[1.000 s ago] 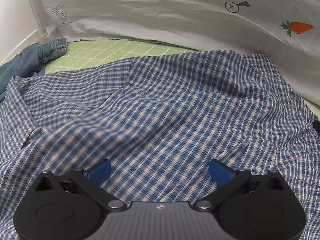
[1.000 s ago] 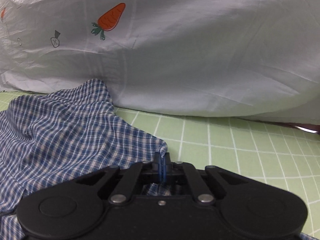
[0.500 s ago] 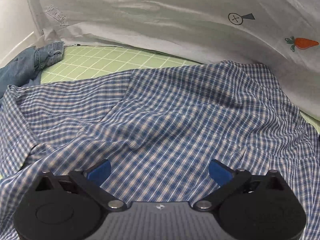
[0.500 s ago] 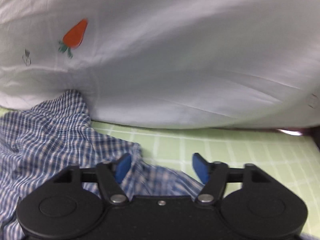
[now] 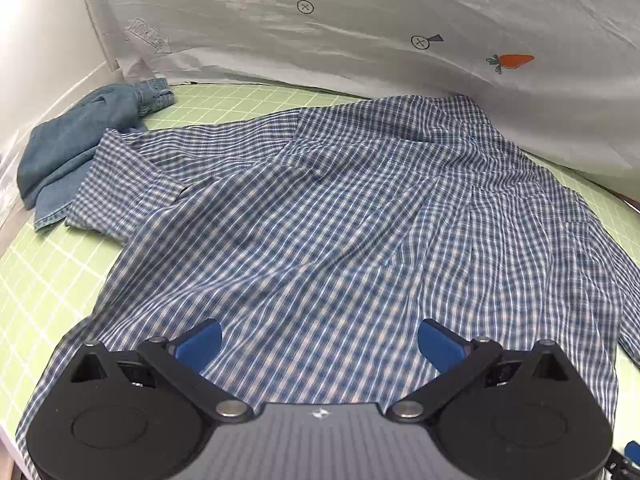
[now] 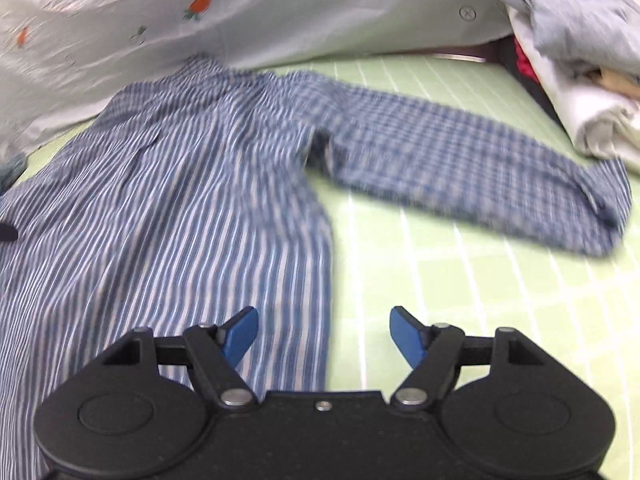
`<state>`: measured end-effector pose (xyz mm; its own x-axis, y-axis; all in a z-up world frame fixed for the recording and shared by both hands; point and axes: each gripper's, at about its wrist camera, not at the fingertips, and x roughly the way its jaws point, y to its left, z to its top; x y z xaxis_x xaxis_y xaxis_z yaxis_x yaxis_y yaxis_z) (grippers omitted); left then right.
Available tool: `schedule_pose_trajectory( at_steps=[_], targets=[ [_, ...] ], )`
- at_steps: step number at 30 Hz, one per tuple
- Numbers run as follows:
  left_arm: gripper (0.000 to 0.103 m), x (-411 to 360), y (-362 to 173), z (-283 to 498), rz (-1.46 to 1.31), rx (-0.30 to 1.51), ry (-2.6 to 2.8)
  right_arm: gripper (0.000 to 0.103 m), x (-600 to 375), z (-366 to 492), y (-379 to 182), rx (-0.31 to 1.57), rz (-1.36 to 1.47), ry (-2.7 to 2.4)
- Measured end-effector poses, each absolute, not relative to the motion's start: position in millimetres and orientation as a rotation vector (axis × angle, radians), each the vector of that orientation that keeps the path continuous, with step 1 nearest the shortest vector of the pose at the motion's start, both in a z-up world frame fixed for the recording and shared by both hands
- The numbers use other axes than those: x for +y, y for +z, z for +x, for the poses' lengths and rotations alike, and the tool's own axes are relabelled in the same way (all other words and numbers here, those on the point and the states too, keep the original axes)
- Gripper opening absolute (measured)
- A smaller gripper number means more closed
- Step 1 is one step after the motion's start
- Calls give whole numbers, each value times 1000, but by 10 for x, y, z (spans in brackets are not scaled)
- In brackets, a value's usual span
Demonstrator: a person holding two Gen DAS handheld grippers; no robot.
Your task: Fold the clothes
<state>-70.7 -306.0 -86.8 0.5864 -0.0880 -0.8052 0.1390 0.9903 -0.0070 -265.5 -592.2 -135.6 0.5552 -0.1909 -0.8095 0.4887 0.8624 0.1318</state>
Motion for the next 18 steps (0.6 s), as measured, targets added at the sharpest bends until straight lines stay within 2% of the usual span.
schedule_pose_trajectory(
  at_steps=[5, 7, 8, 9, 10, 11, 17, 18],
  targets=[
    [103, -2897, -771, -1240, 50, 956, -125, 68, -5639, -2986, -1369, 931, 349, -353],
    [103, -2820, -742, -1413, 45, 959, -130, 58, -5570, -3072, -1351, 942, 340, -333],
    [103, -2786, -734, -1489, 46, 962, -131, 49, -5536, -3122, -1344, 942, 335, -325],
    [103, -2759, -737, -1546, 53, 966, -129, 32, -5492, -3168, -1339, 945, 320, -321],
    [103, -2728, -736, -1599, 58, 970, -127, 7, -5455, -3204, -1335, 952, 301, -316],
    [103, -2687, -726, -1641, 59, 972, -129, 1, -5433, -3239, -1336, 958, 299, -315],
    [103, -2380, -654, -1673, 57, 951, -149, 2, -5390, -3419, -1322, 959, 342, -456],
    [103, -2317, -642, -1640, 57, 946, -155, 8, -5362, -3411, -1312, 970, 336, -485]
  ],
)
